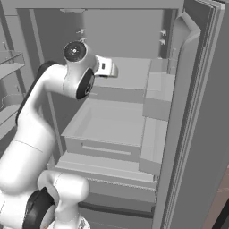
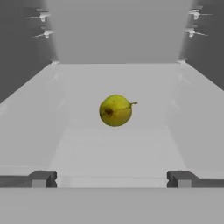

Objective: Retrieve the pear and orange from the fridge and place them into the bowl on the dining table.

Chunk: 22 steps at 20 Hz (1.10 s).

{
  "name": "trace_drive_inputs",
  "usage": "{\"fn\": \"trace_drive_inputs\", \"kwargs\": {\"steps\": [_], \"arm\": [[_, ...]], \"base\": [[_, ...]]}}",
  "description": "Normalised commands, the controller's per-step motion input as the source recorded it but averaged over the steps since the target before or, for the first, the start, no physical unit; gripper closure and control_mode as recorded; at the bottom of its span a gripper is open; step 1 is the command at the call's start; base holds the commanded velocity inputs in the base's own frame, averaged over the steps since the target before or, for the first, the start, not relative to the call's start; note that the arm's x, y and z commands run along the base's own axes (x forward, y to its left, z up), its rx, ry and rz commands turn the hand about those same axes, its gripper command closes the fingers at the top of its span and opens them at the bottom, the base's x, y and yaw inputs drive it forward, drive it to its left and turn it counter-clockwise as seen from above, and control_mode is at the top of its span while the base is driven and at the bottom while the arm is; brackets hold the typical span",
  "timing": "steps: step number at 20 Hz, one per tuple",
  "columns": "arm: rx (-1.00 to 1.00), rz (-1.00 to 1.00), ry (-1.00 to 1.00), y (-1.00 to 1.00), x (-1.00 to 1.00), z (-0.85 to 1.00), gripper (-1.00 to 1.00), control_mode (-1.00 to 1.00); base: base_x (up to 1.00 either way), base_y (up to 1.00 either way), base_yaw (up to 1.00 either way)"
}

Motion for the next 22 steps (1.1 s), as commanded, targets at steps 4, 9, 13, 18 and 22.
{"fn": "trace_drive_inputs", "kwargs": {"steps": [4, 9, 13, 18, 22], "arm": [[0.02, 0.00, 0.02, 0.00, 0.65, 0.00, -1.00, -1.00], [0.02, 0.00, 0.01, 0.00, 0.40, 0.00, -1.00, -1.00], [0.01, 0.00, 0.01, 0.00, 0.29, 0.00, -1.00, -1.00], [0.00, 0.00, 0.01, -0.03, 0.17, 0.00, -1.00, -1.00], [0.00, 0.00, 0.00, 0.00, 0.11, 0.00, -1.00, -1.00]], "base": [[0.00, 0.00, 0.00], [0.00, 0.00, 0.00], [0.00, 0.00, 0.00], [0.00, 0.00, 0.00], [0.00, 0.00, 0.00]]}}
